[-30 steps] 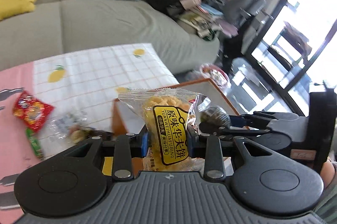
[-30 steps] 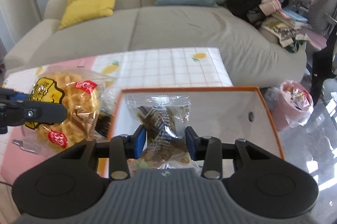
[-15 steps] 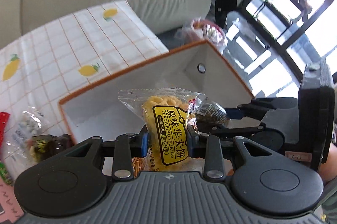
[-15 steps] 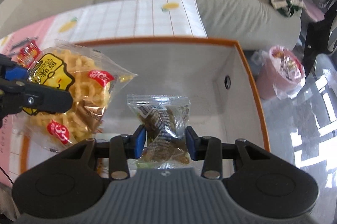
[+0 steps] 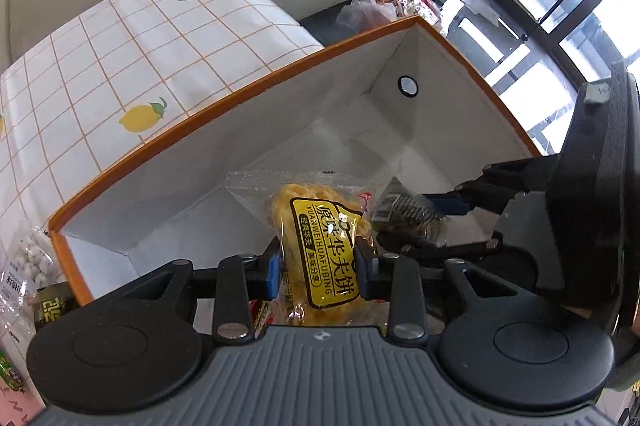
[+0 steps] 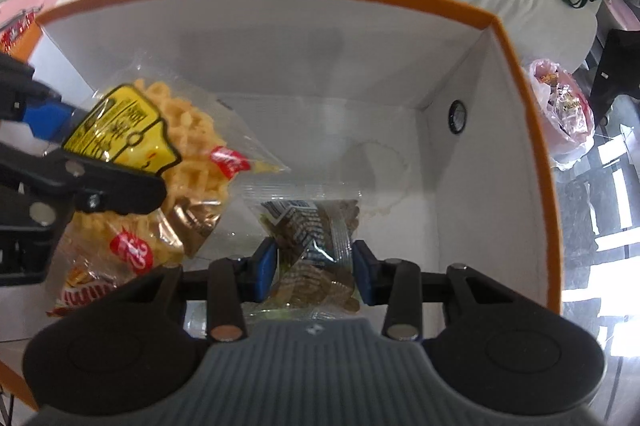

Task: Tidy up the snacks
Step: 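Carry both snacks over the orange box and open both tools to drop them, then move both tools back toward the remaining snack pile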

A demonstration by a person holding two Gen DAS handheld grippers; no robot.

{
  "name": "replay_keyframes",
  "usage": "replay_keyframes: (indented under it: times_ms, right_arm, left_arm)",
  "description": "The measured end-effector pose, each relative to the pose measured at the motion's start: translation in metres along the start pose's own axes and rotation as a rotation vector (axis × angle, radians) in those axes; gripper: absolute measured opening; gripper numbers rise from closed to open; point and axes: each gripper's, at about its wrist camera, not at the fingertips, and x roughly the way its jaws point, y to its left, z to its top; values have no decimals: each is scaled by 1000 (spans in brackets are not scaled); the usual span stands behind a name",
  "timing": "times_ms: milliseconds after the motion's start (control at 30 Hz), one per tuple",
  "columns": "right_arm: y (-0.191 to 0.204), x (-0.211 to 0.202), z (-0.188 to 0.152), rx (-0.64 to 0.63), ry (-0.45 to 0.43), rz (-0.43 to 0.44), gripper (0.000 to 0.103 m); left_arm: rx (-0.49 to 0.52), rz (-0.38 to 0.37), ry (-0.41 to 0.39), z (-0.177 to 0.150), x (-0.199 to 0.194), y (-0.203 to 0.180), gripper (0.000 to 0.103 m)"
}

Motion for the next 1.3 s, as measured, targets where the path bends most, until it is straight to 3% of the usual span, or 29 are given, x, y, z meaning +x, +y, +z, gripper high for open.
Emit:
replay_keyframes:
  times_ms: [233, 400, 567, 733, 933, 1133, 1300]
  right_arm:
    - [2, 6, 4, -16, 38, 2, 40]
    - [7, 6, 11, -29, 41, -8, 42]
    - [9, -4, 14, -36, 16, -44, 56]
    - [15, -19, 13, -37, -23, -91, 81]
    - [16, -47, -1, 6, -64, -122, 87]
    - [29, -89, -18, 125, -222, -124, 88]
    - [59, -122, -34, 195, -403, -37, 89]
  left_arm:
    - [-30, 21, -7, 1, 10, 7, 46]
    - [2, 51, -22, 1, 3, 3, 69]
    - [-7, 65, -34, 0, -11, 2, 72]
    - [2, 78, -52, -7, -37, -1, 77]
    - [-40, 26, -77, -19, -72, 2, 77]
    - [-45, 21, -216, -48, -120, 5, 77]
    - [-62, 90, -343, -84, -163, 15, 77]
